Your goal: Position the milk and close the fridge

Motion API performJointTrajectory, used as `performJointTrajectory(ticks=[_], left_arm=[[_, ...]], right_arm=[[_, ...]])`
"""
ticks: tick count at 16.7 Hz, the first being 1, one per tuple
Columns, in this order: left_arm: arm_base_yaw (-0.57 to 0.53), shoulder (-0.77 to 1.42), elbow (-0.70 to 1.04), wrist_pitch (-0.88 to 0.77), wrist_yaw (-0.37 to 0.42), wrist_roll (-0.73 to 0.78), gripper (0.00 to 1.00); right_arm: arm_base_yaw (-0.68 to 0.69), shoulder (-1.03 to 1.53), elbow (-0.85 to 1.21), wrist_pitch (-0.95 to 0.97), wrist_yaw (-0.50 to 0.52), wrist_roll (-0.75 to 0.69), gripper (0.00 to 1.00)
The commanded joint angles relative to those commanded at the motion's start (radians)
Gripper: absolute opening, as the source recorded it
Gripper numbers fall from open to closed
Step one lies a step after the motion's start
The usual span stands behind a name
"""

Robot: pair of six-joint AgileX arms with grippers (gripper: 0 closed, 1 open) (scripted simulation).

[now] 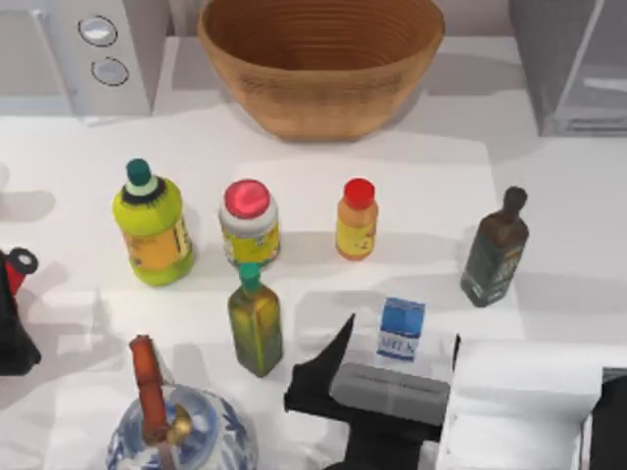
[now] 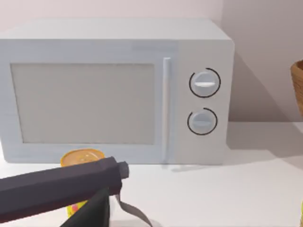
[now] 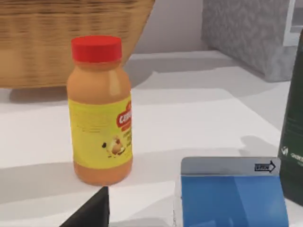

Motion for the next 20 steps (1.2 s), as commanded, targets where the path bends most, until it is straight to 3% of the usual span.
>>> performJointTrajectory(ticks=[7, 15, 20], left_arm=[[0.000, 0.000, 0.000, 0.000, 0.000, 0.000, 1.00], [0.000, 0.000, 0.000, 0.000, 0.000, 0.000, 1.00], [0.000, 0.000, 0.000, 0.000, 0.000, 0.000, 1.00]], right_arm=[[-0.001, 0.014, 0.004, 0.006, -0.002, -0.001, 1.00], [-0.112, 0.056, 0.025, 0.147, -0.113, -0.119, 1.00], [-0.120, 0.060, 0.034, 0.154, -0.122, -0.130, 1.00]])
